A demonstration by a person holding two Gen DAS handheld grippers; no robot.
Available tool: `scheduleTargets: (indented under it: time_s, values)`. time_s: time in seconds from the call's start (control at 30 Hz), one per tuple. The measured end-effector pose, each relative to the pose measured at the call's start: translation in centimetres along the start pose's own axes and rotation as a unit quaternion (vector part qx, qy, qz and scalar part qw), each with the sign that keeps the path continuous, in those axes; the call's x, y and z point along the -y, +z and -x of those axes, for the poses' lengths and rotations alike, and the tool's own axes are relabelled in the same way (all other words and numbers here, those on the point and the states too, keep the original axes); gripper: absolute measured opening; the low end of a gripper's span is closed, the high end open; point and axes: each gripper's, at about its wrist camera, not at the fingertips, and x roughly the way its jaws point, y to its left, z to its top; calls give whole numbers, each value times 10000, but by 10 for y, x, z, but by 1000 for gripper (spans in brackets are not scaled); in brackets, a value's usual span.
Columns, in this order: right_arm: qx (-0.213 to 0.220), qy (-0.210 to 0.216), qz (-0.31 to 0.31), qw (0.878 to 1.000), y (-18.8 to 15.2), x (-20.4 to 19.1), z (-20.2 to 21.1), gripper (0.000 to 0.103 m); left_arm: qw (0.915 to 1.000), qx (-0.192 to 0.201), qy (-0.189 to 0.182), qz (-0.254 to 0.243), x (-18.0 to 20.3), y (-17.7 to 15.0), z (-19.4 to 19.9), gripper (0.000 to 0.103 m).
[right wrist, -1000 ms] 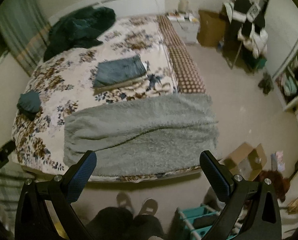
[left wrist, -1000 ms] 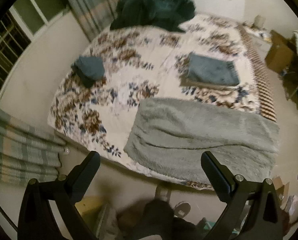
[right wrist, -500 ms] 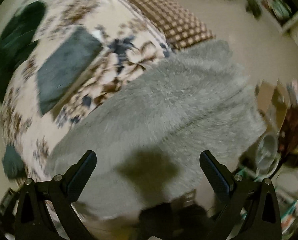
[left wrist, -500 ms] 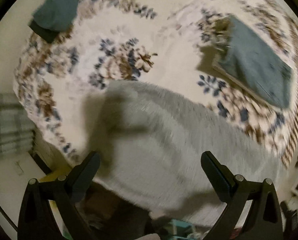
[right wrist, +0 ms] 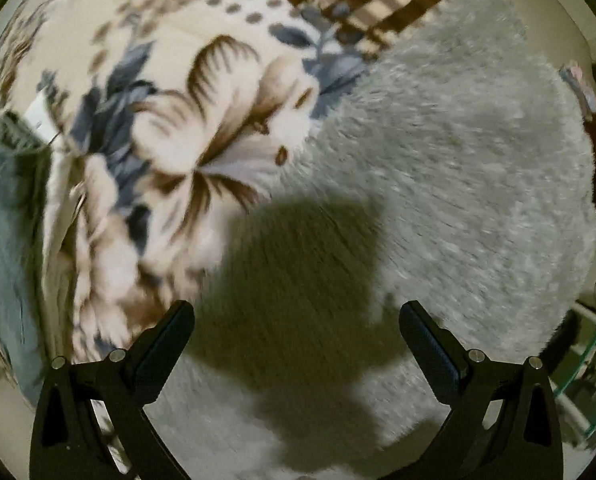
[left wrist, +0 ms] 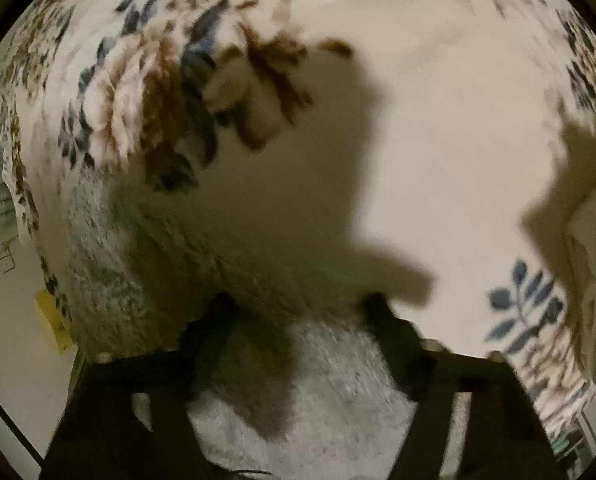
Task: Fold towel
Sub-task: 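Lower both tools and grasp the grey blanket's edge corners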
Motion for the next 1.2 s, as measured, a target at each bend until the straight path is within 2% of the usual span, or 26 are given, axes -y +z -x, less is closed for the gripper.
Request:
scheduleTargets:
  time_s: [0.03, 0.07, 0.1, 0.13, 0.2, 0.23, 0.27, 0.4, 0.5, 0.6, 0.67, 0.8, 0.9, 1.07, 1.2]
  values:
    - [3, 21, -27, 10000, 4, -4, -6, 101, 10000, 76, -28, 18, -1, 0, 0, 36]
    - [10, 45, -28, 10000, 7, -9, -12, 95, 9998, 198, -61, 36, -5, -2, 2, 20]
    - [9, 53, -24, 10000, 9, -14, -16, 84, 9996, 259, -69, 46, -8, -4, 4, 12]
    - [20, 30, -10, 10000, 11, -19, -20, 76, 9993, 342, -139, 67, -13, -7, 8, 10]
    - [50, -47, 54, 10000, 13, -27, -27, 37, 9981, 523, -313, 40, -22, -16, 16, 6]
    - [91, -29, 81, 9999, 16, -31, -28, 28, 9973, 630, -381, -16, -27, -22, 22, 6]
    - [188, -24, 138, 9997, 18, -35, -26, 13, 9959, 757, -478, -87, -32, -30, 30, 5]
    - [485, 184, 366, 9980, 4, -36, -5, 9, 9874, 1309, -814, -346, -56, -70, 67, 4]
    - [679, 489, 549, 9950, -17, -26, 19, 8, 9797, 1616, -1090, -468, -90, -113, 96, 4]
    - [834, 788, 714, 9908, -44, 1, 45, 8, 9739, 1783, -1307, -508, -125, -152, 114, 4]
    - [867, 910, 788, 9889, -58, 35, 56, 8, 9719, 1798, -1434, -495, -153, -177, 111, 4]
    - [786, 984, 914, 9878, -92, 127, 83, 8, 9750, 1633, -1467, -347, -182, -209, 78, 4]
    - [727, 813, 1108, 9878, -121, 177, 78, 8, 9801, 1484, -1302, -211, -209, -235, 46, 4]
    - [520, 426, 1314, 9890, -154, 233, 35, 8, 9890, 1153, -930, -36, -232, -251, -30, 4]
    - [413, 176, 1399, 9891, -168, 255, -2, 8, 9914, 1005, -835, 91, -237, -248, -66, 4]
